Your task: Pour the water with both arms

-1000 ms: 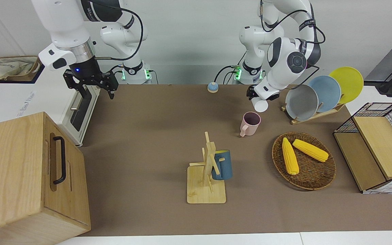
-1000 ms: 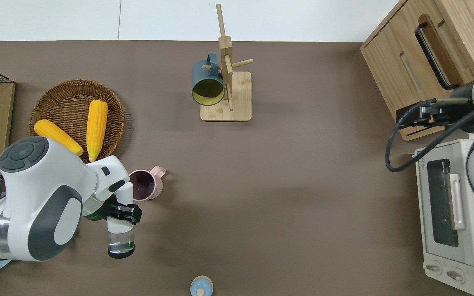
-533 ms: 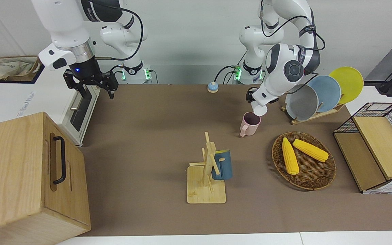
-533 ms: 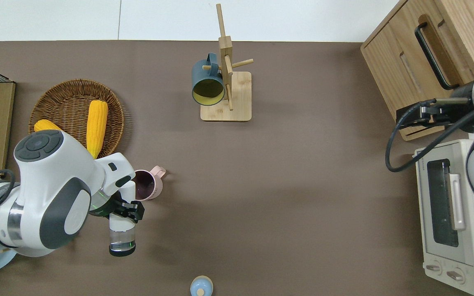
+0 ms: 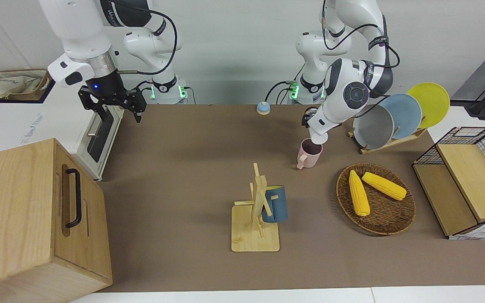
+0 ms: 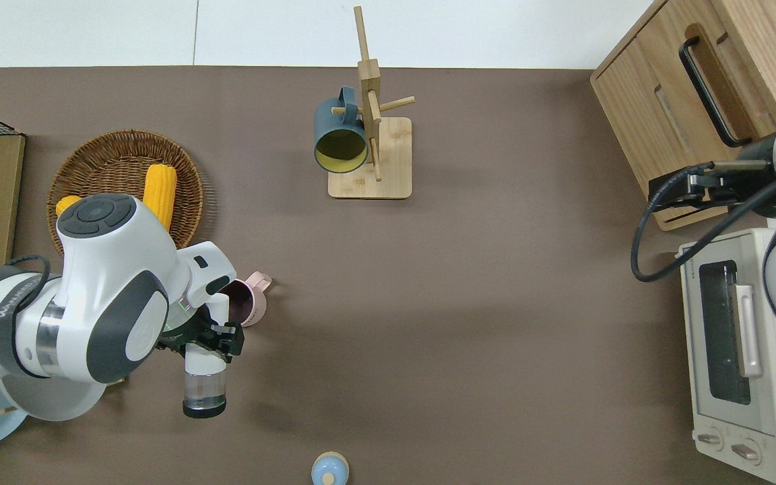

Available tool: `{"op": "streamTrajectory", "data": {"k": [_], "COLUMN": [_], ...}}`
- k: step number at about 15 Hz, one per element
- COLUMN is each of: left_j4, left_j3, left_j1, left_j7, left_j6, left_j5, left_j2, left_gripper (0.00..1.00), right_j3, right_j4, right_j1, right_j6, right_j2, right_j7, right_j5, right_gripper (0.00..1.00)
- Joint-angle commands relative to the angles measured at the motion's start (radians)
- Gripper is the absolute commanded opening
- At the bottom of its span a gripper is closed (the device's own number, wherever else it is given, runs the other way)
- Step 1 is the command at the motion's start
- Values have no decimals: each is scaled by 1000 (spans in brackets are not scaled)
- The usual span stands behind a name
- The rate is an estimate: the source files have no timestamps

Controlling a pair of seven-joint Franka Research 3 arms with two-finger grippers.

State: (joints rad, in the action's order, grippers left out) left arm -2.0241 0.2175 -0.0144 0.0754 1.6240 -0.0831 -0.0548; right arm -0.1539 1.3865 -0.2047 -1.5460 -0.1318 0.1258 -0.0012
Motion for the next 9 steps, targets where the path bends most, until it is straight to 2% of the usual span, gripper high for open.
{"op": "streamTrajectory", "data": {"k": [1, 4, 9], "left_j4": [76, 79, 128], "left_j3": [2, 8, 8], "left_j1": [-18, -24, -27], "left_j7": [32, 46, 47], "left_j6": [-93, -87, -168], "left_j5": [28, 66, 72], "left_j2": [-8, -71, -74], "left_gripper": [0, 0, 0], "right_j3": [1, 1, 1], "right_j4": [-1, -1, -1], "right_j1": [4, 4, 4], "right_j6": [11, 11, 11], "right_j2": [6, 6, 6], "right_j7": [-12, -11, -11], "right_j5": [18, 18, 18], "right_gripper": [992, 992, 992]}}
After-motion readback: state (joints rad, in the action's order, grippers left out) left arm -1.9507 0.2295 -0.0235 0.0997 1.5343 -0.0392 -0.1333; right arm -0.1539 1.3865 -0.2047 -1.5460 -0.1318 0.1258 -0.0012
